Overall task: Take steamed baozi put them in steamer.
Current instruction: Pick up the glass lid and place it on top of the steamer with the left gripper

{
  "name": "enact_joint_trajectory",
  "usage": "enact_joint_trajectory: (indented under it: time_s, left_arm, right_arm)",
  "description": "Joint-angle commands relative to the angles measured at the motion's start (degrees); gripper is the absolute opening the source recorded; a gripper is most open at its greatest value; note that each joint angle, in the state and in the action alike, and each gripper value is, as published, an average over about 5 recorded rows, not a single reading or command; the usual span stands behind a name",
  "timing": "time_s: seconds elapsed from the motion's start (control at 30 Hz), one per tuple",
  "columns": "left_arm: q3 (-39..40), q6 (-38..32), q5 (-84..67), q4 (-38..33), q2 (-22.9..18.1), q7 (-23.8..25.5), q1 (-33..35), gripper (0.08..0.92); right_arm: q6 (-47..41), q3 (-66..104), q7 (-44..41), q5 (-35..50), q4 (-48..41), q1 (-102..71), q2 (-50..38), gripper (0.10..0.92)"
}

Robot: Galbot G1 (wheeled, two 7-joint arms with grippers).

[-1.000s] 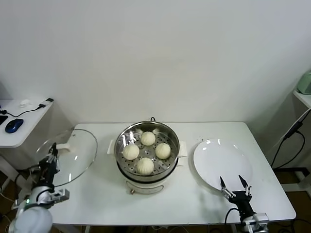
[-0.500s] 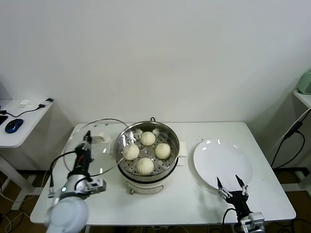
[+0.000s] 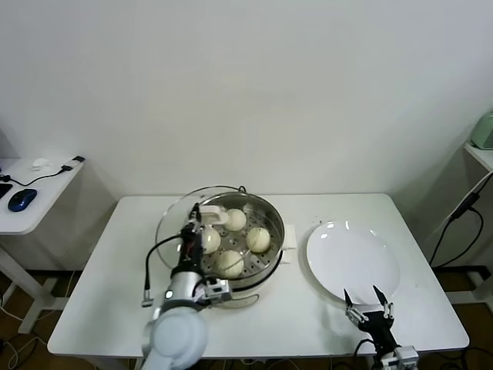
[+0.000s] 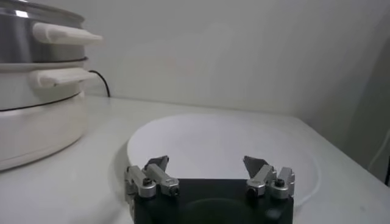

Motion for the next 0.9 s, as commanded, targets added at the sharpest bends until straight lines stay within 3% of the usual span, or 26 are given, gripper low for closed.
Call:
enact_joint_trajectory:
  time_s: [0.03,0.37,0.9]
  left_arm:
    - [7.4,2.7,5.6,2.4,-3.3,1.7,-3.0,0.135]
    - [9.6,3.7,7.8,9.0,-6.7,-0.2,-5.2,0.135]
    - [7.6,4.3,8.7,13.5,-5.7,-1.4,-6.0,0.135]
  right_arm:
    - [1.6,0.2,0.1,0.2,-1.0,-0.6,0.3,0.823]
    - [1.7,0.9,0.4,0.7,-0.9,-0.5,0.4,0.823]
    - [2.5,1.0,0.4,-0.1,-1.3,-0.3,0.6,0.823]
